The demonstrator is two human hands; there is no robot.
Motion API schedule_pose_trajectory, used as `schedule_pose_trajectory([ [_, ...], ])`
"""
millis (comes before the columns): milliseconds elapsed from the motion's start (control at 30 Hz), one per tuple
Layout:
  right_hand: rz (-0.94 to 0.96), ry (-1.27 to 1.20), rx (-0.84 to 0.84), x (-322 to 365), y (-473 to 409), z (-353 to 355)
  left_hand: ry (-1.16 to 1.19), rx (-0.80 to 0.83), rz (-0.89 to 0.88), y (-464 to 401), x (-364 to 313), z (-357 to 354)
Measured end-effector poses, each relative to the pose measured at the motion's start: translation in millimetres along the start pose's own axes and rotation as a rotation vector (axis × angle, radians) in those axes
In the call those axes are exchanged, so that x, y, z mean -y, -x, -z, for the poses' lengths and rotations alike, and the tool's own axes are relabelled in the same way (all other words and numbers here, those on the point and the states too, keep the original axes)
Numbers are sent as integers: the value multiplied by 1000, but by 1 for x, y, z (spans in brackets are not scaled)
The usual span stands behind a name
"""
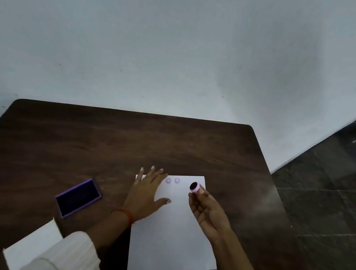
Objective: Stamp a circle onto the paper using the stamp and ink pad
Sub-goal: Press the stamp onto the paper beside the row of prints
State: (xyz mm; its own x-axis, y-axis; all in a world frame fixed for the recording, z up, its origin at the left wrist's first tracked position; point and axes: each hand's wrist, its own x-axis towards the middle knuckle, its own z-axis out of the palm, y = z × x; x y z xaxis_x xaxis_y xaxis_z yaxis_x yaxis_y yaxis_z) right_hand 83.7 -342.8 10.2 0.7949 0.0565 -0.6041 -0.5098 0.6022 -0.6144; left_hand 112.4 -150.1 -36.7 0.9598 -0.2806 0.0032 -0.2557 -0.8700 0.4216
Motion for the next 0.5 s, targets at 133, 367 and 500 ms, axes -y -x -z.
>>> schedule_pose_trajectory([
  [133,181,366,-226,7,-17,-3,-36,43,-26,-20,-6,-8],
  [367,527,1063,-385,0,-54,-15,-143,148,-50,-27,4,-17],
  [500,429,1416,-346,1,-73,-22,-170,188,-44,-30,7,-17],
])
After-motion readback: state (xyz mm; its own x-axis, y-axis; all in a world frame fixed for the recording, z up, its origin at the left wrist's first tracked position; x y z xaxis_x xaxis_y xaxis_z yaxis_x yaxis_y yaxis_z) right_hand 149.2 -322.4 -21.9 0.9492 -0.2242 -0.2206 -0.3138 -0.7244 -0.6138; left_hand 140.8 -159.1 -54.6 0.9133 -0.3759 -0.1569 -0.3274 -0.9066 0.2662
